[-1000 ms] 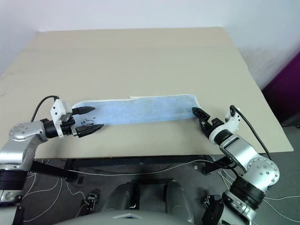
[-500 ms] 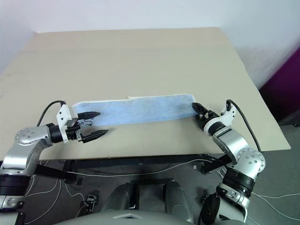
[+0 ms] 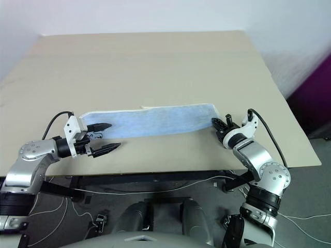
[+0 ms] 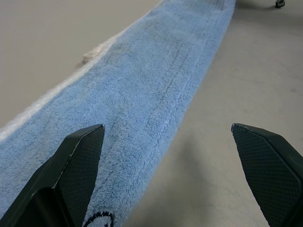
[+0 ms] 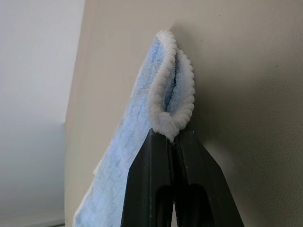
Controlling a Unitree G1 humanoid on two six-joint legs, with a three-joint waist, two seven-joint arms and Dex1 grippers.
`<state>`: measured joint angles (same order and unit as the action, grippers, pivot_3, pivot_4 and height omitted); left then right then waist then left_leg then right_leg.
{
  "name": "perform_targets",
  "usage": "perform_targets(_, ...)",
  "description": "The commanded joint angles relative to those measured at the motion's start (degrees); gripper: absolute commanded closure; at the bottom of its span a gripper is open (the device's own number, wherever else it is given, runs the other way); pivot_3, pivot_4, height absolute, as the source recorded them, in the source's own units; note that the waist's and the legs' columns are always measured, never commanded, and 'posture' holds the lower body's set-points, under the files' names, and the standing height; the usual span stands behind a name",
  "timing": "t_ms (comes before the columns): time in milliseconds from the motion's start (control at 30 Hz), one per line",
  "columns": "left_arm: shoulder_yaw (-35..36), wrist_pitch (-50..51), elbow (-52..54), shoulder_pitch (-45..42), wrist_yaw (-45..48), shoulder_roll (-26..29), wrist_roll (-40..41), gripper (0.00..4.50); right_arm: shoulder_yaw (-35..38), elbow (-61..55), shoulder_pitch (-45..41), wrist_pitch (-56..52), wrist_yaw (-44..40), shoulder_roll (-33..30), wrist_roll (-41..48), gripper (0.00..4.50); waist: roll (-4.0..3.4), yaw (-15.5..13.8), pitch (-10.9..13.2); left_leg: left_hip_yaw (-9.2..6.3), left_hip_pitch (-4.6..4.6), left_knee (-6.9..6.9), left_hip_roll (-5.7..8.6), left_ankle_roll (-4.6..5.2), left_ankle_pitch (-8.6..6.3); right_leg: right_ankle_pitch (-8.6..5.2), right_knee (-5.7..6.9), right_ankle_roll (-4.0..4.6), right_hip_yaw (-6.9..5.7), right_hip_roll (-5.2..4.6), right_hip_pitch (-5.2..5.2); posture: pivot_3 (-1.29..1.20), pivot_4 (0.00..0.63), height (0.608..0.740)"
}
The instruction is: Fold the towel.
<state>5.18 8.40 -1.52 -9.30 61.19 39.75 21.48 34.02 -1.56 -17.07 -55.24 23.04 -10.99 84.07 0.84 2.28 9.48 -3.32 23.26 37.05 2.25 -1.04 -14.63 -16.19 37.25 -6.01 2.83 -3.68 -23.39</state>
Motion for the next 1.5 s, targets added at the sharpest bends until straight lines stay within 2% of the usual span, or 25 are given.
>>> perform_targets(33, 0.1, -1.2, 0.7, -0.4, -0.1, -0.1, -0.4, 0.0, 3.1, 1.0, 1.2, 2.2, -0.3, -5.0, -0.1, 4.43, -0.02, -0.4, 0.0, 0.0, 0.0, 0.01, 0.02, 0.0, 0.0, 0.0, -0.01, 0.0, 0.0, -0.02, 0.01, 0.0, 0.15, 0.74)
perform_targets(167, -0.1, -2.1, 0.0, -0.3, -0.2, -0.4, -1.0, 0.0, 5.9, 3.0, 2.5, 2.7, -2.0, -12.6, 0.5, 4.43, -0.09, -2.0, 0.0, 0.0, 0.06, 0.06, 0.14, 0.02, -0.01, 0.0, -0.08, -0.01, -0.03, -0.06, 0.04, 0.0, 0.15, 0.74)
perform_targets(267, -0.3, -2.6, -0.3, -0.3, -0.2, -0.8, -1.4, 0.0, 6.8, 3.9, 3.0, 2.1, -3.9, -17.5, 0.0, 4.43, -0.1, -1.6, 0.0, 0.01, 0.08, 0.06, 0.16, 0.05, -0.02, 0.0, -0.1, -0.01, -0.02, -0.11, 0.04, 0.0, 0.15, 0.74)
perform_targets(367, -0.8, -2.8, -0.8, -0.5, 0.0, -1.3, -1.6, 0.0, 4.6, 2.9, 2.5, 1.4, -8.2, -22.0, -3.0, 4.43, -0.2, -1.3, 0.1, 0.02, 0.07, 0.04, 0.1, 0.05, -0.02, 0.0, -0.1, -0.01, -0.01, -0.08, 0.02, 0.0, 0.15, 0.74)
perform_targets(500, -1.6, -3.0, -1.3, -1.2, -0.2, -2.0, -2.1, 0.0, -5.5, -3.7, 1.5, 0.0, -17.6, -27.8, -12.0, 4.43, -0.22, -1.1, 0.1, 0.08, 0.06, 0.03, 0.04, 0.08, -0.03, 0.0, -0.1, -0.01, -0.01, 0.0, 0.0, 0.0, 0.15, 0.74)
perform_targets(700, -1.9, -3.0, -0.9, -1.2, -0.5, -2.6, -2.2, 0.0, -23.3, -13.4, -4.3, 1.0, -30.9, -32.2, -24.9, 4.43, -0.23, -1.3, 0.1, 0.08, 0.09, 0.06, 0.03, 0.08, -0.04, 0.0, -0.11, -0.01, -0.02, -0.01, -0.03, 0.0, 0.15, 0.74)
perform_targets(900, -2.0, -2.8, 0.3, -0.4, -1.7, -3.4, -2.2, 0.0, -38.4, -15.5, -11.0, 3.5, -41.2, -30.7, -37.1, 4.43, -0.2, -1.6, 0.1, 0.02, 0.13, 0.09, 0.04, 0.08, -0.04, 0.0, -0.16, -0.01, -0.05, -0.07, -0.04, 0.0, 0.15, 0.74)
perform_targets(1000, -1.8, -2.8, 1.0, 0.3, -2.5, -3.7, -2.1, 0.0, -42.6, -14.2, -11.3, 4.5, -43.6, -28.0, -41.4, 4.43, -0.19, -1.6, 0.1, -0.01, 0.14, 0.08, 0.04, 0.07, -0.04, 0.0, -0.17, -0.01, -0.03, -0.09, -0.04, 0.0, 0.15, 0.74)
perform_targets(1167, -1.2, -2.6, 2.4, 1.9, -3.3, -3.6, -1.8, 0.0, -45.4, -12.3, -9.7, 5.6, -47.1, -25.3, -46.7, 4.43, -0.2, -1.6, 0.1, -0.02, 0.15, 0.07, 0.06, 0.07, -0.04, 0.0, -0.17, -0.01, -0.03, -0.11, -0.07, 0.0, 0.15, 0.74)
perform_targets(1433, -1.8, -2.4, 2.4, 1.7, -3.8, -3.8, -1.7, 0.0, -44.4, -13.0, -8.3, 4.7, -48.9, -21.5, -49.9, 4.43, -0.2, -1.5, 0.1, -0.04, 0.15, 0.05, 0.06, 0.06, -0.05, 0.0, -0.17, 0.0, -0.03, -0.13, -0.09, 0.0, 0.15, 0.74)
perform_targets(1500, -1.9, -2.2, 2.4, 1.6, -3.8, -4.0, -1.5, 0.0, -43.5, -13.5, -7.9, 4.1, -49.3, -20.9, -49.5, 4.02, -0.2, -1.5, 0.1, -0.05, 0.15, 0.04, 0.06, 0.06, -0.05, 0.0, -0.17, 0.0, -0.03, -0.12, -0.09, 0.0, 0.15, 0.74)
